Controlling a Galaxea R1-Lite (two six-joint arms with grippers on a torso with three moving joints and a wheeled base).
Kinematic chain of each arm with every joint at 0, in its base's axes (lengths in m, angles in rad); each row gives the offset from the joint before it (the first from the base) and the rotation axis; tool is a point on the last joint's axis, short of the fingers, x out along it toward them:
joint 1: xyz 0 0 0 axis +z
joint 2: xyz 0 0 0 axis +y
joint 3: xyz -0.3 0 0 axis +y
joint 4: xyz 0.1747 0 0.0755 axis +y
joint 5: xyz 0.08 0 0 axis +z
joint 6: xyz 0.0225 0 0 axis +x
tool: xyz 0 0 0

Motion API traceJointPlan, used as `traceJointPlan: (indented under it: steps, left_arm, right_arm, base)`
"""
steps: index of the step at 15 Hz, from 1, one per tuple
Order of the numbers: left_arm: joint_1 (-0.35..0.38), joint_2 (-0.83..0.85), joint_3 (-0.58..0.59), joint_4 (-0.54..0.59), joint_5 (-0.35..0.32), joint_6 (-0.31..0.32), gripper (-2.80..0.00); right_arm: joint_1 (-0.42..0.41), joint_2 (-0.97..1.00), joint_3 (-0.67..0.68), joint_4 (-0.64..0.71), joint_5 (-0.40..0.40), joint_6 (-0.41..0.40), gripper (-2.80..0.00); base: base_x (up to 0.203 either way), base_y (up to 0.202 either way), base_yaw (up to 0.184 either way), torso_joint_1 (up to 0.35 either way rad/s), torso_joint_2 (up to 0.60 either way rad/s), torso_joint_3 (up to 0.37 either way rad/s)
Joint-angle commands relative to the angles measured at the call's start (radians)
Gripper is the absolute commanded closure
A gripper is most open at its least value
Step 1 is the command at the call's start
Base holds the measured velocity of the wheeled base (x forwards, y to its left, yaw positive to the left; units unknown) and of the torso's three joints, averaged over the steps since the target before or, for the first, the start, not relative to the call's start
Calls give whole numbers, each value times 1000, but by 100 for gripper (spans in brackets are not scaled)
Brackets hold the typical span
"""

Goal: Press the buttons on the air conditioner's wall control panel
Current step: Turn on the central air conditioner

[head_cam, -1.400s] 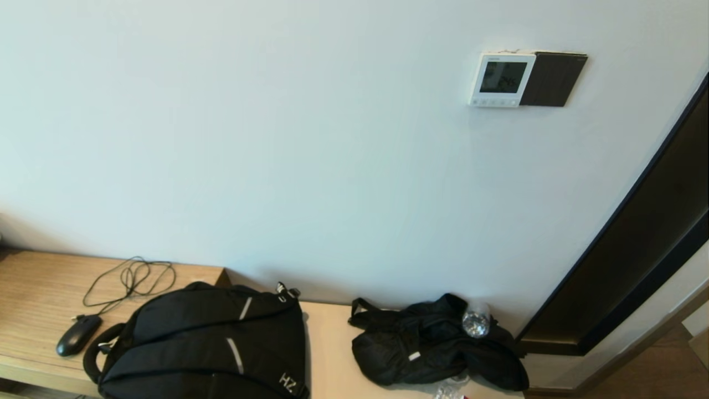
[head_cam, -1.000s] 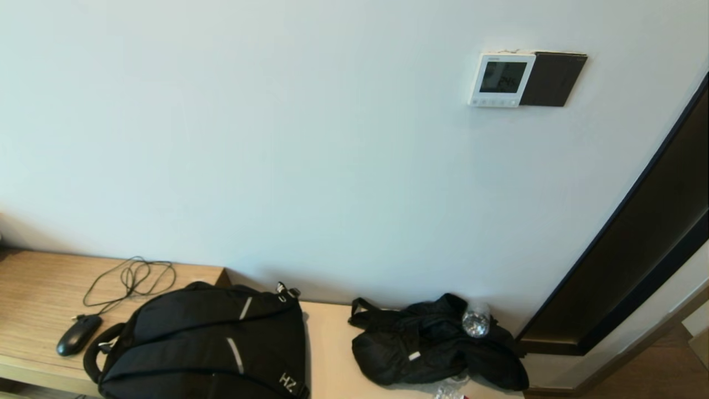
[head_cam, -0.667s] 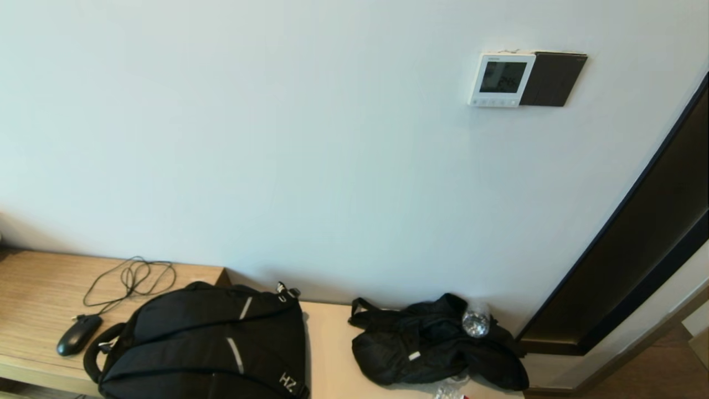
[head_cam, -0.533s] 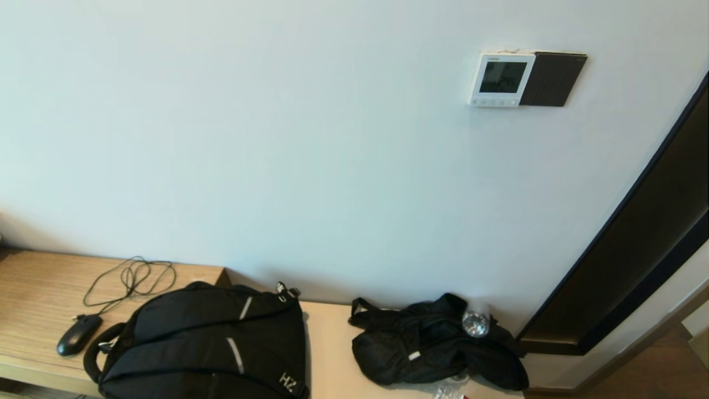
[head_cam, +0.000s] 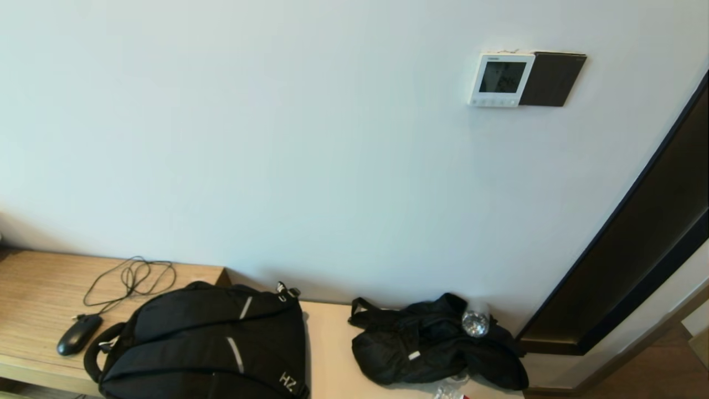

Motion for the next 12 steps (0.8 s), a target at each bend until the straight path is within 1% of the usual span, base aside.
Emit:
traceJointPlan:
  steps: [1,5,9,12]
  left_arm:
    - [0,0,0,1,0,-1,0]
    - [0,0,0,1,0,-1,0]
    - [0,0,0,1,0,-1,0]
    - [0,0,0,1,0,-1,0]
  right_arm:
    - [0,345,-143,-60,-3,9,0]
    - [21,693,-416,-120,-24,34,0]
    - [119,990,-691,-161,-156,41,0]
    - [164,1153,-874,-167,-214,43,0]
  base:
    - [0,0,0,0,0,0]
    - [0,0,0,0,0,0]
    - [0,0,0,0,0,0]
    - [0,0,0,0,0,0]
